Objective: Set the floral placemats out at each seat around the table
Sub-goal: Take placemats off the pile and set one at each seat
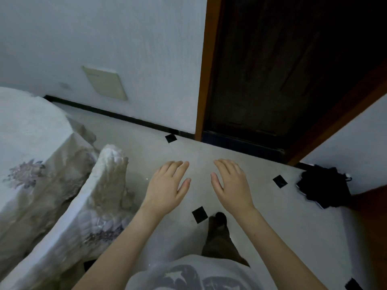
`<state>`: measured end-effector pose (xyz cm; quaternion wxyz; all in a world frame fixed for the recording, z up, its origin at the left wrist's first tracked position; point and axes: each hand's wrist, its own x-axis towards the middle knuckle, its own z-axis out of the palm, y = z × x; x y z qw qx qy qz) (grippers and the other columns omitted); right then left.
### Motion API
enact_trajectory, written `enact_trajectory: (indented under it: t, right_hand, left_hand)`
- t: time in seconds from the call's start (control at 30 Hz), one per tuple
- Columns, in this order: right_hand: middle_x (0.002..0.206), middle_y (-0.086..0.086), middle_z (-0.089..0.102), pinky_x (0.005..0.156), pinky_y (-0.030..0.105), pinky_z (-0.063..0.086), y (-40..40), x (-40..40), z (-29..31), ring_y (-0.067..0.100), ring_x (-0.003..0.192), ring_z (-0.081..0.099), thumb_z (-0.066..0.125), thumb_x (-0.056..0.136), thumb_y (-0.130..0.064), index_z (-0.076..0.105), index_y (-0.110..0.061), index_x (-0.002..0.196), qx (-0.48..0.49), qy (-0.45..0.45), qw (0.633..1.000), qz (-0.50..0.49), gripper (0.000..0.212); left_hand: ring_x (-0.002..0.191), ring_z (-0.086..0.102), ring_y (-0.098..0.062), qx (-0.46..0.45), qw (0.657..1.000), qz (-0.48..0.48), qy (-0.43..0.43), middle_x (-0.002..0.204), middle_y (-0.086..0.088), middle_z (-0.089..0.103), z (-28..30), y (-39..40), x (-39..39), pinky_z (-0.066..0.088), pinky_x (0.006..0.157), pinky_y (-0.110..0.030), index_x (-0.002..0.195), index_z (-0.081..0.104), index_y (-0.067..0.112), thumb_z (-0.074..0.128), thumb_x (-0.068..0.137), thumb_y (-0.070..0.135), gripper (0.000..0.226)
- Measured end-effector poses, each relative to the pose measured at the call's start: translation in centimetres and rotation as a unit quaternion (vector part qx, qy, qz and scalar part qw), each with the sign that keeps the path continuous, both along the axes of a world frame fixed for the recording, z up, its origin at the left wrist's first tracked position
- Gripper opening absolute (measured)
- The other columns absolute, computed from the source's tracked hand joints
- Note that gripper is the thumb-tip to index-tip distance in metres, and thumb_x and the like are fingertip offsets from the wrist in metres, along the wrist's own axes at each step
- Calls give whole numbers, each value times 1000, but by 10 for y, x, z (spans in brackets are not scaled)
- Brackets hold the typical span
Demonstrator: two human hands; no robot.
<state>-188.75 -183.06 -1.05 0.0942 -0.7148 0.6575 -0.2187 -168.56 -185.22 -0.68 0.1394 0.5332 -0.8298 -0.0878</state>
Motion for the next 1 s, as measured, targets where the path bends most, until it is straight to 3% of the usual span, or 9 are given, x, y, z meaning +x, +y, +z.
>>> enact_trajectory:
  t: [0.23,0.43,0.7,1.0]
  right_hand:
    - [131,8,57,106,38,39,-155,-50,1,23,124,49,47,96,-28,51,-10,131,24,25,991,132,40]
    - [132,8,57,106,37,37,-273,-42,18,23,125,48,45,96,-30,51,-9,131,6,34,964,264,41]
    - [131,6,56,105,40,39,-378,23,-3,23,124,48,44,96,-30,50,-10,131,19,24,929,369,40]
    - [127,7,59,100,38,43,-502,157,-6,23,118,52,44,95,-32,52,-11,128,-7,27,897,441,40]
  left_hand:
    - [118,53,-25,8,989,145,6,125,-6,61,1,-96,-52,41,99,-36,132,51,12,33,94,42,52]
    - [117,53,-24,-2,963,268,10,126,-6,60,18,-162,-57,43,97,-36,132,51,12,35,95,41,50]
    - [116,53,-22,4,927,376,4,125,-4,60,4,-230,-14,43,96,-35,129,52,12,39,94,39,46]
    - [119,53,-22,5,900,436,6,128,-5,60,-3,-326,88,41,100,-35,131,52,13,39,94,40,48]
